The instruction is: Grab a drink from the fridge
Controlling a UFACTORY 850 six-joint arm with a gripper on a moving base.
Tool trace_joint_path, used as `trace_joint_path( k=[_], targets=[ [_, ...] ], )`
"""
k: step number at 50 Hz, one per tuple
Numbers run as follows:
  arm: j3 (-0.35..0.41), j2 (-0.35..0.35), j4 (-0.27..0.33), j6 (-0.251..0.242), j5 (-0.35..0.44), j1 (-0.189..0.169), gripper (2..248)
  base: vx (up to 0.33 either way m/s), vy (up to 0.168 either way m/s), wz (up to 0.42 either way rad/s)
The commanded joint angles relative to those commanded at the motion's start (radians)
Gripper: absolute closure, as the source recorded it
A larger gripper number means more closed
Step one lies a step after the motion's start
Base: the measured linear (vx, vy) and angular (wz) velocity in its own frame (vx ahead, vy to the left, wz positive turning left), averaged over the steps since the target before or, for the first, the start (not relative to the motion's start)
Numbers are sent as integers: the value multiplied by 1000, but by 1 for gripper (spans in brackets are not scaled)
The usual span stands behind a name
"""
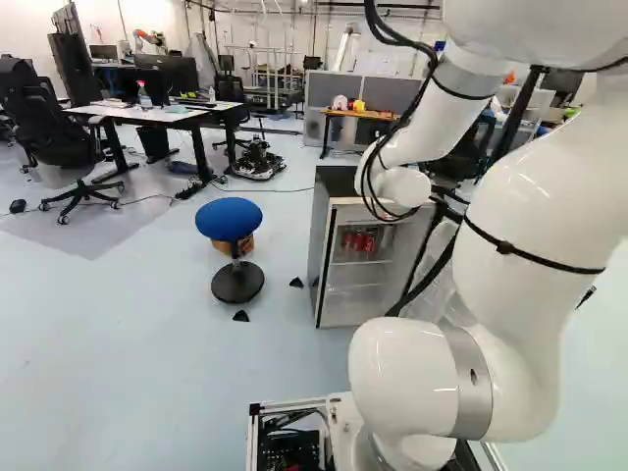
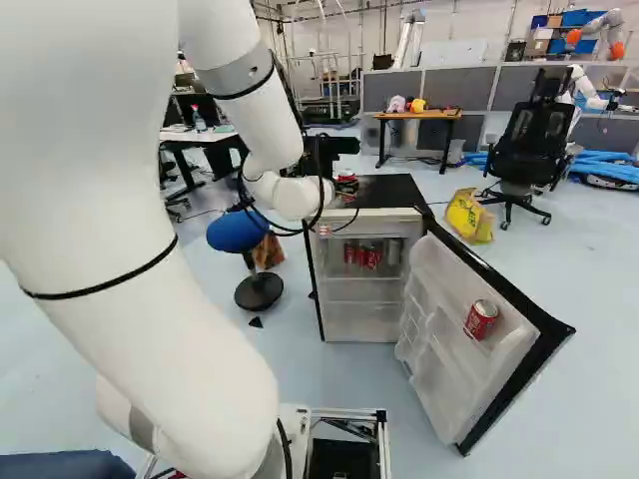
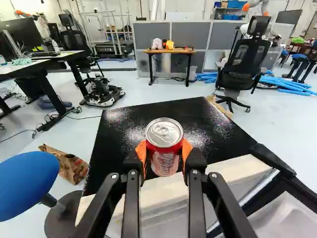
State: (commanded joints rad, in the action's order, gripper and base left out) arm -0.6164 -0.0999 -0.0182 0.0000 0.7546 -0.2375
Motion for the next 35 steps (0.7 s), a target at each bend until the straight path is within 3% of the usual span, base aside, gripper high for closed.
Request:
trace_joint_path(
  k=[35],
  targets=[
    [-174,-156,-79,0,-81,48,158,0,0,0]
  ],
)
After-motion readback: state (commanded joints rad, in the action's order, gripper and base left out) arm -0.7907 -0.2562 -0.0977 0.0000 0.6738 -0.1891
